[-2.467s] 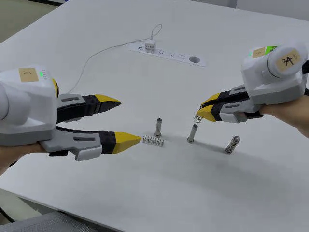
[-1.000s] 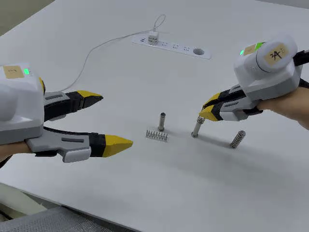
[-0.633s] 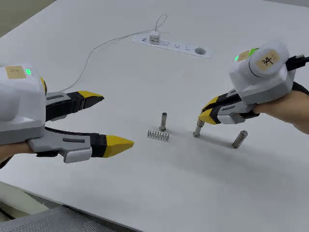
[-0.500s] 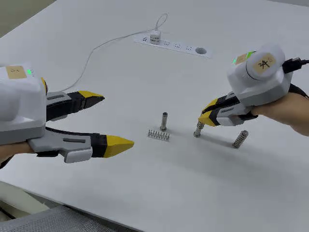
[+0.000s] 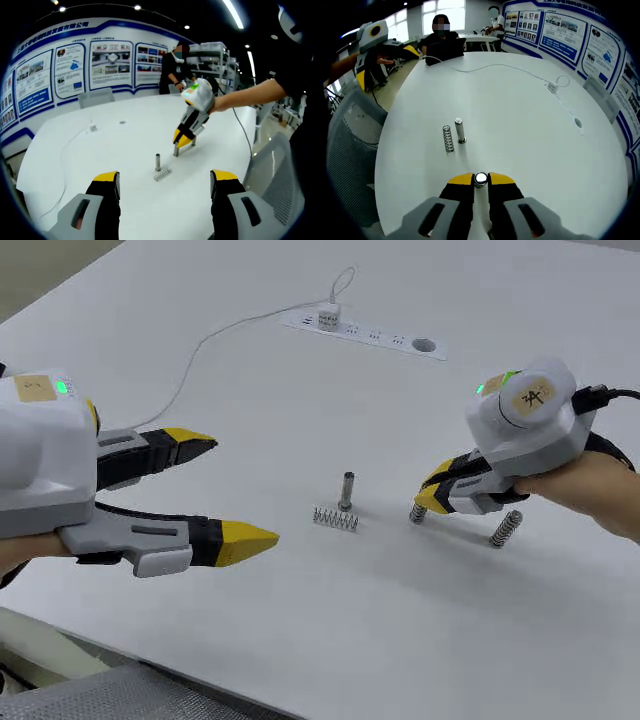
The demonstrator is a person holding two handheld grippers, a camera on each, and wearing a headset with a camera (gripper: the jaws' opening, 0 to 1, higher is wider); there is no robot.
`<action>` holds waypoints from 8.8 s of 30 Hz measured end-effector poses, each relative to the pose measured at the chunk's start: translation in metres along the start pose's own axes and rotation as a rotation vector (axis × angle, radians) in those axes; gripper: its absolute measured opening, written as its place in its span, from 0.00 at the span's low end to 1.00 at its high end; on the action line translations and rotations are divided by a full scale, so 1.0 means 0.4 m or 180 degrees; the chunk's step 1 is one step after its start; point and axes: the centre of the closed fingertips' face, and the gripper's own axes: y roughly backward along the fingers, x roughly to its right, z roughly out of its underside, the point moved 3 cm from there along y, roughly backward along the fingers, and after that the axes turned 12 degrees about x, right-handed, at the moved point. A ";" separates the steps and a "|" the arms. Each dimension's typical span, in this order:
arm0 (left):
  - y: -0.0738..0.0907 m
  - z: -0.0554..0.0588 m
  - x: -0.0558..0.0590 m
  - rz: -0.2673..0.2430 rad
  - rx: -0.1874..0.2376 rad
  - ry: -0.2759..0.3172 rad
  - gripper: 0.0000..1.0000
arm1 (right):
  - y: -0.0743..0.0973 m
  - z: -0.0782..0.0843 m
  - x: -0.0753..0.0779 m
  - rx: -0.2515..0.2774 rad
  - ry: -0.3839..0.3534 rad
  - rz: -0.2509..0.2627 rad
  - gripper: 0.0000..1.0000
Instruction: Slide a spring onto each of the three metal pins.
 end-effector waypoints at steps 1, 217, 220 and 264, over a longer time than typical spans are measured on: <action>0.000 0.000 0.000 0.0001 -0.0003 -0.0004 0.76 | -0.001 0.000 -0.001 0.0005 0.0004 0.0000 0.11; -0.153 -0.079 0.299 0.1168 0.0128 -0.0746 0.11 | 0.284 -0.304 -0.356 0.1574 0.0541 -0.1161 0.10; -0.153 -0.090 0.293 0.1132 0.0186 -0.0676 0.12 | 0.284 -0.314 -0.346 0.1608 0.0508 -0.1102 0.10; -0.032 -0.051 0.055 0.0346 0.0181 -0.0078 0.57 | 0.153 -0.348 -0.132 0.1517 0.0333 -0.0250 0.10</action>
